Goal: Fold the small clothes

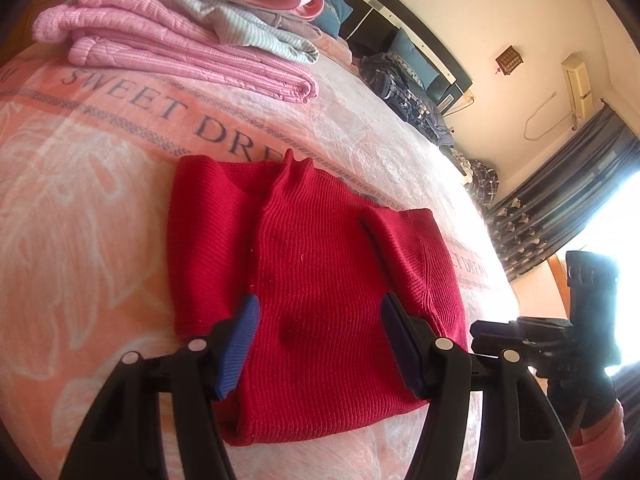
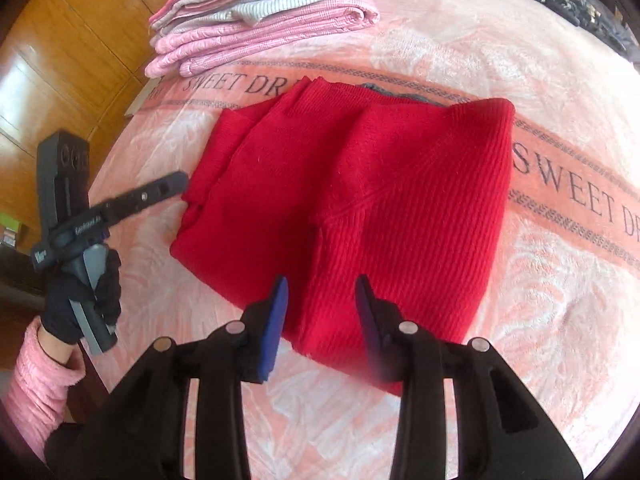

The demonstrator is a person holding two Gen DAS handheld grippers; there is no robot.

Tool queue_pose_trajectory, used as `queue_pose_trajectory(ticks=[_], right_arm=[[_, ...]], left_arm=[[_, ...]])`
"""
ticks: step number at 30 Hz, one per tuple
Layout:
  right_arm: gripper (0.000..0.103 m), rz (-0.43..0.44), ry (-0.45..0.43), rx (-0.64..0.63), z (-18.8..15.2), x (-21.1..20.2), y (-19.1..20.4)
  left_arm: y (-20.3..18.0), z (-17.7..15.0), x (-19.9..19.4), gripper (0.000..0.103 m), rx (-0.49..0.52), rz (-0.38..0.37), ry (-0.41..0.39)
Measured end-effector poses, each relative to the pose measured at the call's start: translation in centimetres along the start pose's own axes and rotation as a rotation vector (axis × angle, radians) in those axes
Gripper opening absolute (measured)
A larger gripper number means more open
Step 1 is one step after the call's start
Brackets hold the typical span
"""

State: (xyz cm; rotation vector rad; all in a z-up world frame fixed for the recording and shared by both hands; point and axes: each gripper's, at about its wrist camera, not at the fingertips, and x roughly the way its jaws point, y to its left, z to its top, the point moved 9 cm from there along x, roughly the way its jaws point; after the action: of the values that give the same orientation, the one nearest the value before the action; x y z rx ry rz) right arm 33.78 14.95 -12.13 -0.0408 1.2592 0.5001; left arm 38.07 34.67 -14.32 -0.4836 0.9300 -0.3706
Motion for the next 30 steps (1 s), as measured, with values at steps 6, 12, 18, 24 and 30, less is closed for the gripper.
queue_pose_trajectory(ticks=[6, 12, 18, 24, 30], right_arm=[[0.048, -0.073, 0.009, -0.119, -4.1, 1.7, 1.3], [0.049, -0.186, 0.028, -0.203, -4.3, 5.1, 1.7], [0.009, -0.037, 0.026, -0.091, -4.3, 4.5, -0.2], [0.008, 0.205, -0.049, 0.065, -3.0, 0.1, -1.3], [0.008, 0.288, -0.115, 0.113, -2.3, -3.7, -2.7]], left_arm=[[-1.3, -0.1, 0.8, 0.065, 0.004, 0.008, 0.022], [-2.9, -0.6, 1.9, 0.065, 0.008, -0.008, 0.049], [-4.6, -1.4, 2.8, 0.066, 0.003, -0.058, 0.080], [-6.2, -1.9, 5.2, 0.067, -0.110, -0.182, 0.130], [-8.7, -1.8, 9.7, 0.068, -0.272, -0.353, 0.178]])
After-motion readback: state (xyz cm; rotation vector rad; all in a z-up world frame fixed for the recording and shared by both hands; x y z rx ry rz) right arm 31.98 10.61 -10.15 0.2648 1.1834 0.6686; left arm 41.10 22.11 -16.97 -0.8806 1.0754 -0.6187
